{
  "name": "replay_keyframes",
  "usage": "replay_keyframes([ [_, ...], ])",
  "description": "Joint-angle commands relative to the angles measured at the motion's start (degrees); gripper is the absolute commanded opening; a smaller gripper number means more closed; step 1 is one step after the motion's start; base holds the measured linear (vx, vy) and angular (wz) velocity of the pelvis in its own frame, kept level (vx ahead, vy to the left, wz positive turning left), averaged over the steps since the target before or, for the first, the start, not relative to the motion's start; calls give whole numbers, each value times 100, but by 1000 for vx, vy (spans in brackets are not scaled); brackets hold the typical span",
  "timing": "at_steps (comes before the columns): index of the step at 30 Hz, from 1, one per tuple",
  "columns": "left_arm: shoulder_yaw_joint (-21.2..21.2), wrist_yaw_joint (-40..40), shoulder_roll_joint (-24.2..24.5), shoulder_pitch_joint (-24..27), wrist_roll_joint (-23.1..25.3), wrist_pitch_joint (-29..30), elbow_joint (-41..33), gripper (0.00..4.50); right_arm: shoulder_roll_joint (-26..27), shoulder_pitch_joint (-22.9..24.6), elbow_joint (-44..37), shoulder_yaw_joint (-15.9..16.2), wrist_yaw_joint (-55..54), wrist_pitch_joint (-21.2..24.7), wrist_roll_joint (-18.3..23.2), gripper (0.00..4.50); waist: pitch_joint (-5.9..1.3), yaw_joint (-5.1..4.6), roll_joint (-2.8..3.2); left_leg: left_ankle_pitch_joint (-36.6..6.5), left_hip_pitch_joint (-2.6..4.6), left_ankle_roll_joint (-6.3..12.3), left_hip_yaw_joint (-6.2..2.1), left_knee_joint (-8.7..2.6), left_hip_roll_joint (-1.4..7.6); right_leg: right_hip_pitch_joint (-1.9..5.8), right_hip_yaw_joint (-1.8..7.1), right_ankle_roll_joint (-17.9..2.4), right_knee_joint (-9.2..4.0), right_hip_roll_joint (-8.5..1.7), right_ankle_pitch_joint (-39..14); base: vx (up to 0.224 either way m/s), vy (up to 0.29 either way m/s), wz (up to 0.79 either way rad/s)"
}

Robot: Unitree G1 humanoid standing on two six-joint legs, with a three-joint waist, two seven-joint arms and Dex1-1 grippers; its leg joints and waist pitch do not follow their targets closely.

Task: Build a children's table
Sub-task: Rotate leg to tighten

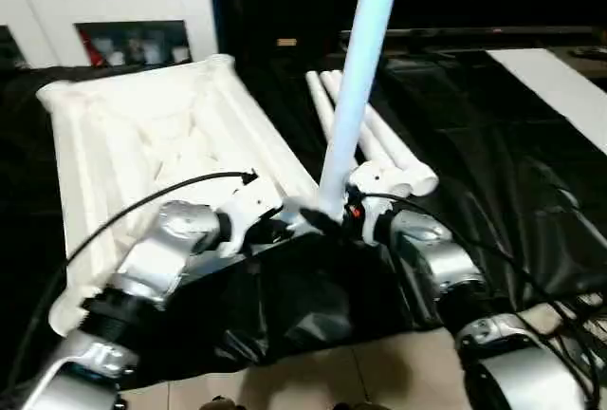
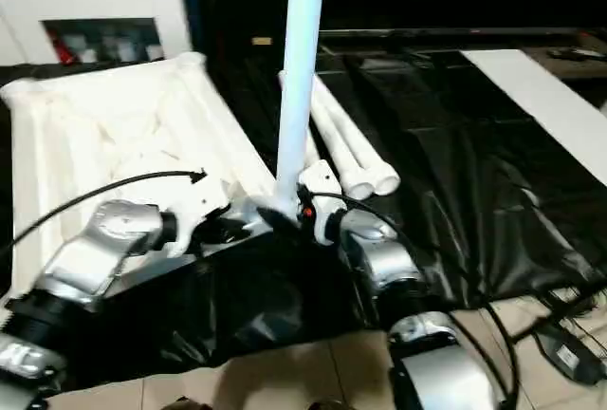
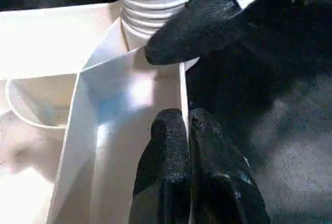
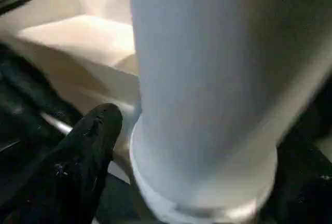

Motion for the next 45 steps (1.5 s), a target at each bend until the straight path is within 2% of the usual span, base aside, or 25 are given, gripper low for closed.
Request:
replay_keyframes([
  [1, -211, -654, 31, -18, -288, -345, -353, 0, -100, 183, -105, 246, 561, -1, -36, 398, -435, 38, 77, -1401, 86, 162, -56, -397, 269, 263, 337, -1236, -320, -434, -1309, 0, 0, 0],
  [4, -295, -1121, 249, 2, -383, -414, -389, 0, -363, 319, -402, 373, 1259, -73, 81, 398, -429, 122, 82, -1294, 87, 192, -47, -407, 286, 292, 321, -1262, -281, -406, -1138, 0, 0, 0],
  [5, -306, -1174, 281, -4, -388, -413, -383, 0, -408, 343, -462, 396, 1383, -75, 103, 398, -420, 158, 103, -1392, 114, 153, -44, -414, 297, 269, 322, -1262, -293, -411, -1264, 0, 0, 0],
  [8, -336, -1351, 378, -41, -421, -443, -336, 0, -614, 429, -727, 492, 1905, -2, 211, 398, -394, 189, 94, -1717, 130, 55, -42, -430, 298, 266, 325, -1176, -342, -421, -1674, 0, 0, 0],
  [10, -349, -1518, 434, -79, -461, -471, -274, 0, -792, 483, -935, 580, 2393, 157, 303, 371, -392, 221, 99, -1871, 144, 17, -54, -440, 309, 258, 325, -1089, -377, -436, -1972, 0, 0, 0],
  [15, -374, -1666, 511, -138, -428, -594, -116, 0, -923, 540, -1118, 682, 2789, 257, 326, 326, -382, 273, 79, -1906, 141, -39, -64, -438, 300, 239, 332, -987, -411, -451, -2273, 0, 0, 0],
  [21, -291, -1494, 438, -156, -399, -640, -26, 0, -835, 653, -1237, 738, 2762, 322, 365, 291, -381, 266, 66, -1936, 139, -65, -81, -430, 289, 227, 324, -876, -440, -464, -2590, 0, 0, 0],
  [26, -192, -1204, 300, -132, -406, -570, -31, 0, -730, 710, -1193, 740, 2544, 315, 286, 277, -387, 263, 72, -1938, 135, -79, -90, -434, 298, 227, 319, -903, -423, -458, -2483, 0, 0, 0],
  [29, 48, -567, 19, -148, -376, -332, -22, 0, -281, 455, -492, 439, 1121, 281, 26, 276, -367, 214, 70, -2029, 124, -170, -102, -435, 274, 212, 311, -890, -431, -470, -2667, 0, 0, 0],
  [30, 89, -409, -31, -150, -343, -277, -27, 0, -161, 352, -281, 355, 676, 296, -35, 276, -361, 162, 55, -2134, 131, -241, -124, -434, 259, 213, 285, -799, -462, -483, -2979, 0, 0, 0],
  [31, 114, -280, -64, -147, -306, -216, -45, 0, -63, 268, -116, 292, 342, 289, -69, 275, -360, 102, 68, -2156, 100, -260, -151, -433, 241, 243, 262, -688, -484, -492, -3182, 0, 0, 0],
  [33, 224, 175, -189, -102, -196, 101, -186, 0, 229, 68, 232, 137, -375, 322, -64, 275, -363, 21, 70, -2215, 76, -277, -174, -447, 238, 249, 237, -588, -492, -476, -3305, 0, 0, 0],
  [34, 251, 289, -222, -89, -166, 180, -228, 0, 301, 14, 321, 93, -577, 369, -58, 275, -354, -29, 94, -2335, 112, -281, -180, -429, 231, 217, 229, -581, -527, -481, -3374, 0, 0, 0],
  [36, 319, 579, -332, -30, -107, 443, -419, 0, 496, -120, 558, -12, -1114, 440, -47, 275, -357, -71, 71, -2353, 129, -252, -168, -412, 227, 192, 243, -616, -532, -474, -3346, 0, 0, 0],
  [37, 349, 748, -416, 14, -98, 621, -568, 0, 605, -186, 690, -63, -1397, 432, -72, 275, -349, -92, 80, -2378, 133, -224, -170, -410, 225, 187, 234, -618, -546, -470, -3363, 0, 0, 0],
  [38, 350, 785, -447, 34, -108, 669, -625, 0, 643, -200, 725, -84, -1413, 441, -61, 275, -354, -106, 33, -2354, 126, -204, -158, -405, 223, 186, 234, -610, -549, -465, -3362, 0, 0, 0],
  [39, 349, 814, -476, 55, -119, 712, -680, 0, 678, -210, 755, -106, -1407, 455, -41, 331, -352, -111, 59, -2339, 118, -174, -163, -408, 224, 190, 239, -623, -538, -466, -3323, 0, 0, 0],
  [42, 268, 819, -575, 144, -192, 751, -851, 0, 818, -294, 969, -183, -1397, 413, -36, 351, -364, -131, 41, -2279, 92, -119, -154, -416, 236, 196, 258, -690, -510, -458, -3069, 0, 0, 0],
  [44, 212, 774, -553, 150, -188, 676, -824, 0, 804, -310, 986, -148, -1429, 327, -98, 365, -368, -104, 68, -2254, 140, -101, -128, -410, 243, 151, 282, -772, -500, -441, -2884, 0, 0, 0],
  [45, 184, 760, -537, 156, -192, 678, -831, 0, 788, -332, 1020, -117, -1480, 244, -148, 387, -371, -103, 64, -2220, 129, -100, -121, -413, 244, 160, 292, -839, -471, -437, -2716, 0, 0, 0],
])
